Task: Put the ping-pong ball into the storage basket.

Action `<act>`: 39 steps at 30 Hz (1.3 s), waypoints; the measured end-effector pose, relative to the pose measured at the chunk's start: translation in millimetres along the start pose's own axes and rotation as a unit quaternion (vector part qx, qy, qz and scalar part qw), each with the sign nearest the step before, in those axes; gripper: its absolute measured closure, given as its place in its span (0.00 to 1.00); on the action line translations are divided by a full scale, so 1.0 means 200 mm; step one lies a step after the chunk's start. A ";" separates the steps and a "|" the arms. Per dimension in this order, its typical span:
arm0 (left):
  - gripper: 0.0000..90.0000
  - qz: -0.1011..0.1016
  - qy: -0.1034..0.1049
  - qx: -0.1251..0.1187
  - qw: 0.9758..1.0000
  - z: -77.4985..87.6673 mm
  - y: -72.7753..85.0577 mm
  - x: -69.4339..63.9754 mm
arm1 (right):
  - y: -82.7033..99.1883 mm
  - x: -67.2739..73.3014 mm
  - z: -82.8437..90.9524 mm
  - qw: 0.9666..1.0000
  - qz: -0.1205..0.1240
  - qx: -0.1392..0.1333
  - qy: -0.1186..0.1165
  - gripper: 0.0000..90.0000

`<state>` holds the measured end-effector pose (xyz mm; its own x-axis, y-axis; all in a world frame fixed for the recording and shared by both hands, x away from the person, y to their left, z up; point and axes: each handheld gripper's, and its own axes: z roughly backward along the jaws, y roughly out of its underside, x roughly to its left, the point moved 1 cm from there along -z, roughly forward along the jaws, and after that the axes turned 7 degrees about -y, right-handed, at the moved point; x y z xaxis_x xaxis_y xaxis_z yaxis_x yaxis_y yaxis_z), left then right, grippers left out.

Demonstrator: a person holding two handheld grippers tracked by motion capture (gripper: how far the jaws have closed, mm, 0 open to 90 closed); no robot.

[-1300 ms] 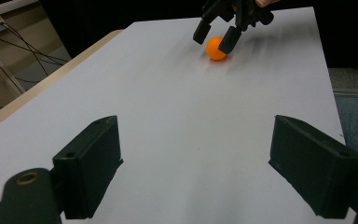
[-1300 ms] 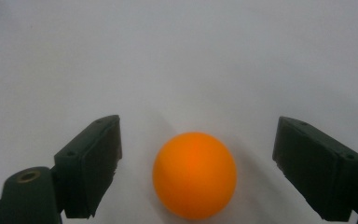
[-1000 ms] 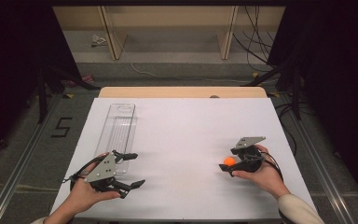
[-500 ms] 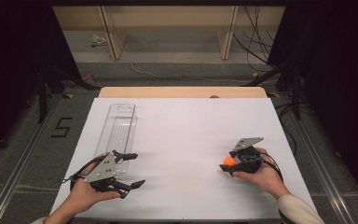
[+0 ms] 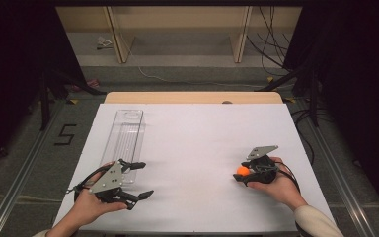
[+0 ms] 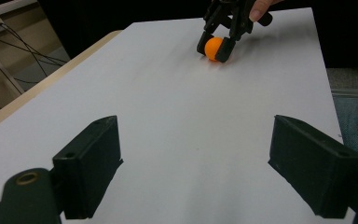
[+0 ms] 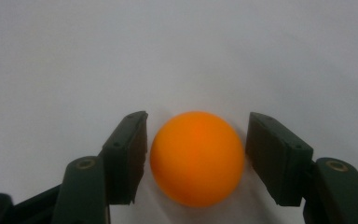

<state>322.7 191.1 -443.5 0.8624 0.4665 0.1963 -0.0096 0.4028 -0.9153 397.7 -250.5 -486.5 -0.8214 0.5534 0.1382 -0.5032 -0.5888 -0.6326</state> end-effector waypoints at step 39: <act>0.18 0.000 0.001 -0.001 1.000 0.00 0.00 0.00 | -0.05 0.02 0.06 0.999 0.013 -0.032 0.002 0.57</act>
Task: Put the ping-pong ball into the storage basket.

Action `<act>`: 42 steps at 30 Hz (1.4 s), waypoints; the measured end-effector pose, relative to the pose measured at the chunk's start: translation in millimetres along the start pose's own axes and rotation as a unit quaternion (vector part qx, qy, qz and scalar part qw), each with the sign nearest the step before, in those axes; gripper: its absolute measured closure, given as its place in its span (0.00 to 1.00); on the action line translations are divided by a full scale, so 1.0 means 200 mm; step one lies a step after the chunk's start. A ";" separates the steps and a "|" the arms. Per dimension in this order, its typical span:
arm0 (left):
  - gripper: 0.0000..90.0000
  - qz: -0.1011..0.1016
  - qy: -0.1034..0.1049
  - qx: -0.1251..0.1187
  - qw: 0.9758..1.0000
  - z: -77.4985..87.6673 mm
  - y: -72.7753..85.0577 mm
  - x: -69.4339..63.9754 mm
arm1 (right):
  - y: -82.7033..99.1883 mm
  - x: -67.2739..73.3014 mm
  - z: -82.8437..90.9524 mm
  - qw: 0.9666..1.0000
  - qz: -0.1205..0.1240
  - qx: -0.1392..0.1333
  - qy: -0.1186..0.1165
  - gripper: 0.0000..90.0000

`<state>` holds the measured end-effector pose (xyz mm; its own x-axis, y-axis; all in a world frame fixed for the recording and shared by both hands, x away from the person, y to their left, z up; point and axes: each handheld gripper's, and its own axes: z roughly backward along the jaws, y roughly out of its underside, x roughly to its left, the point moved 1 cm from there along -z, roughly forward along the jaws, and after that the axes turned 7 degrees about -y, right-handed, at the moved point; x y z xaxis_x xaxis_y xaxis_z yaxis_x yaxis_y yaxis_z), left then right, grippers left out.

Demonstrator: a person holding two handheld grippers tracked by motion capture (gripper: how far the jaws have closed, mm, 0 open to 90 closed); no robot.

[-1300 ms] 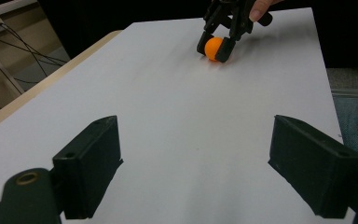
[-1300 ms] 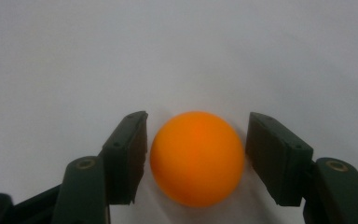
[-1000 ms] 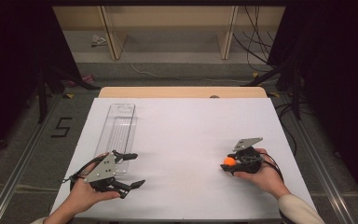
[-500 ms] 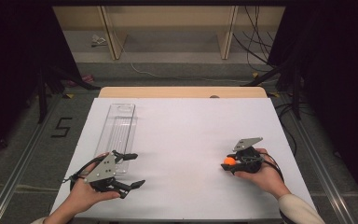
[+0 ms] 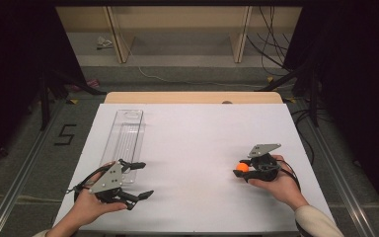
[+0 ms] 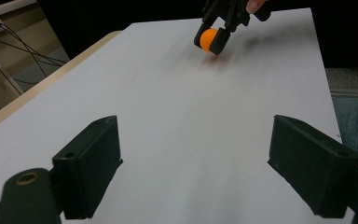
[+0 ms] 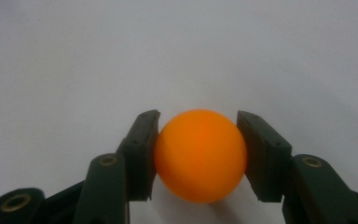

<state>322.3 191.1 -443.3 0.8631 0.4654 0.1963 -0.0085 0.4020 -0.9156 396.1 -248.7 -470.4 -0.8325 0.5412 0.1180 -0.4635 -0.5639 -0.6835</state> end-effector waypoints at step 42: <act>0.18 0.000 0.002 -0.001 1.000 0.00 0.00 -0.01 | -0.24 0.06 0.01 0.996 0.028 -0.087 -0.007 0.57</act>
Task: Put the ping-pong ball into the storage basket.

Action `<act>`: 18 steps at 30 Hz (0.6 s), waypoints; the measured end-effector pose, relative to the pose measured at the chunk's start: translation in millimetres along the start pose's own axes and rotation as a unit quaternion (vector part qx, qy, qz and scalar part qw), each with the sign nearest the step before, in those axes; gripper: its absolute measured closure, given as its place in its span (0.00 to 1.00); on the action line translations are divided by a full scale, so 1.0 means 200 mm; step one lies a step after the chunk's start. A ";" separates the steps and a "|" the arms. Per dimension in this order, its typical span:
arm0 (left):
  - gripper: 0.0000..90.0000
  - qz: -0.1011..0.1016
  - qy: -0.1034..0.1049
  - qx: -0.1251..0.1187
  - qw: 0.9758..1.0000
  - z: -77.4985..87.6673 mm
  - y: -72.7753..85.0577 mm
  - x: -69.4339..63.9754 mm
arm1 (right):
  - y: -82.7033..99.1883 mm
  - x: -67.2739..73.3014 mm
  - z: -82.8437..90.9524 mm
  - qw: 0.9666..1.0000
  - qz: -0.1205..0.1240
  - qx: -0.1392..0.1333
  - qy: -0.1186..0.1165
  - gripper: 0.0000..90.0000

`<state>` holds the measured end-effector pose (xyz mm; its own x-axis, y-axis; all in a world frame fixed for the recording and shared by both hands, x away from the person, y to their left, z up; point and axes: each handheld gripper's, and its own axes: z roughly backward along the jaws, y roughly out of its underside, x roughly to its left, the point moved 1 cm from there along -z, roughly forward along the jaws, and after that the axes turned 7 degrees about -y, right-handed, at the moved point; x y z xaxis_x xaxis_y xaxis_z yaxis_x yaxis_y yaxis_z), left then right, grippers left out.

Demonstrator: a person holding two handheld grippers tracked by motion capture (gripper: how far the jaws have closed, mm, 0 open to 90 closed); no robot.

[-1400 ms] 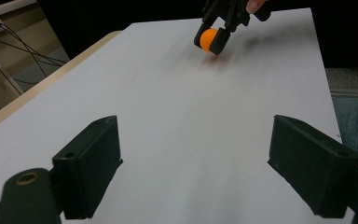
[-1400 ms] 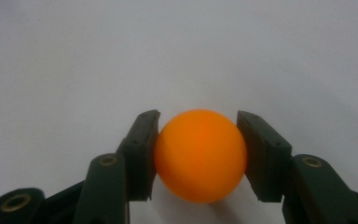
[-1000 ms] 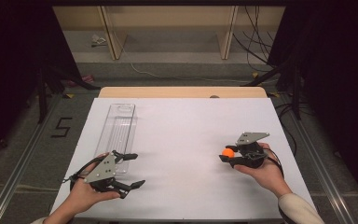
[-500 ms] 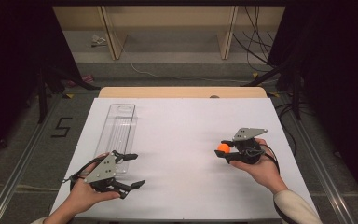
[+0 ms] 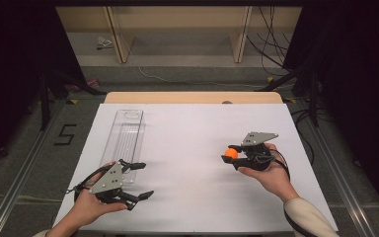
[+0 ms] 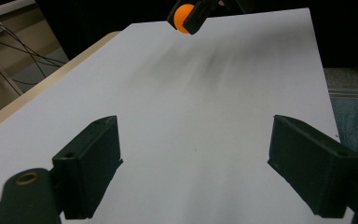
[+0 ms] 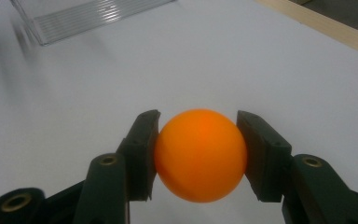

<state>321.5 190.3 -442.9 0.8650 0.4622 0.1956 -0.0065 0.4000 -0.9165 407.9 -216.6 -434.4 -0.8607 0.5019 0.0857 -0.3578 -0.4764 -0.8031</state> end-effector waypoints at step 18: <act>0.18 0.000 0.000 -0.001 1.000 0.00 0.00 0.00 | -0.06 0.02 -0.06 1.000 0.011 -0.002 -0.009 0.57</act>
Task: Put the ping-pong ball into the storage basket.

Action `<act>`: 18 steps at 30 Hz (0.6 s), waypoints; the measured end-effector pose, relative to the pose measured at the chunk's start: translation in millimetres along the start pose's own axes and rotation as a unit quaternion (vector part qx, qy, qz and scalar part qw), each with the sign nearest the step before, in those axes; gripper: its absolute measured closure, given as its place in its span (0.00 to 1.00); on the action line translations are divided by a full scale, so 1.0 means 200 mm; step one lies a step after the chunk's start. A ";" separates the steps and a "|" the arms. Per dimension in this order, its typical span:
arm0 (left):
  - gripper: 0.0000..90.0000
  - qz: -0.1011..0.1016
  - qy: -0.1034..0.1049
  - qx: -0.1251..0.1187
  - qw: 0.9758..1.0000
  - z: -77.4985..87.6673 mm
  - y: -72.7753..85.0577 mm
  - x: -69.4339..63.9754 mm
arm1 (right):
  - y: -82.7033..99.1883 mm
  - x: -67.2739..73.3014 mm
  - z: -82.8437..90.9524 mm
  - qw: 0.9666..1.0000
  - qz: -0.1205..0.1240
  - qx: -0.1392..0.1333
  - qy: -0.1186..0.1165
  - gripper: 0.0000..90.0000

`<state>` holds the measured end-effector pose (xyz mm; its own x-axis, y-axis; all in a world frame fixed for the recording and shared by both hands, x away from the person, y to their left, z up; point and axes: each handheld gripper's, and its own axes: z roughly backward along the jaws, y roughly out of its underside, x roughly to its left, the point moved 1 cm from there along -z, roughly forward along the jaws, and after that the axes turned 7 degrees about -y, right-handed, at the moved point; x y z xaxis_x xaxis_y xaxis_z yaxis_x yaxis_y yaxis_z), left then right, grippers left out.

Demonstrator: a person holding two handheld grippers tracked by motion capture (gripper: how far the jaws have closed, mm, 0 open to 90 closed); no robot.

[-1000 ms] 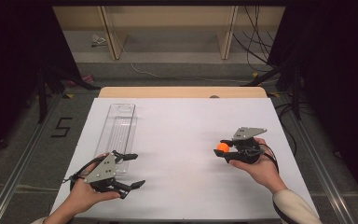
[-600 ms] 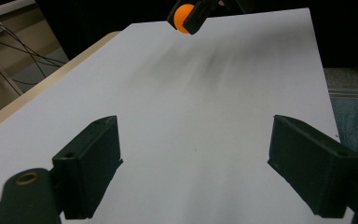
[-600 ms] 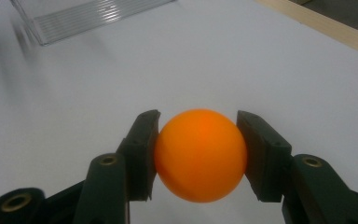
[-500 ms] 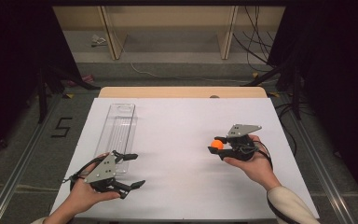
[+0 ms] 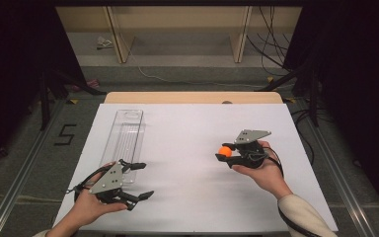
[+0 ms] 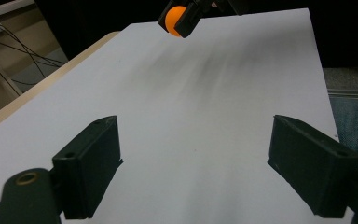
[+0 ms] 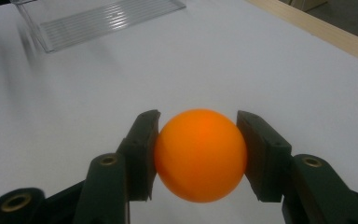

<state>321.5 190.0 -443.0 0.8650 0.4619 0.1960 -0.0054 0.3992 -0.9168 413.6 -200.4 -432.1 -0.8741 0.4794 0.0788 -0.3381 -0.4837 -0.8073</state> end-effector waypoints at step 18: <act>0.18 0.000 0.001 0.000 1.000 0.00 0.00 0.00 | -0.04 0.00 -0.05 1.000 0.004 -0.002 -0.005 0.57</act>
<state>321.3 190.1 -442.8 0.8658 0.4606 0.1955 -0.0054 0.3993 -0.9168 419.1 -189.5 -431.2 -0.8800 0.4683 0.0789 -0.3304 -0.4843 -0.8101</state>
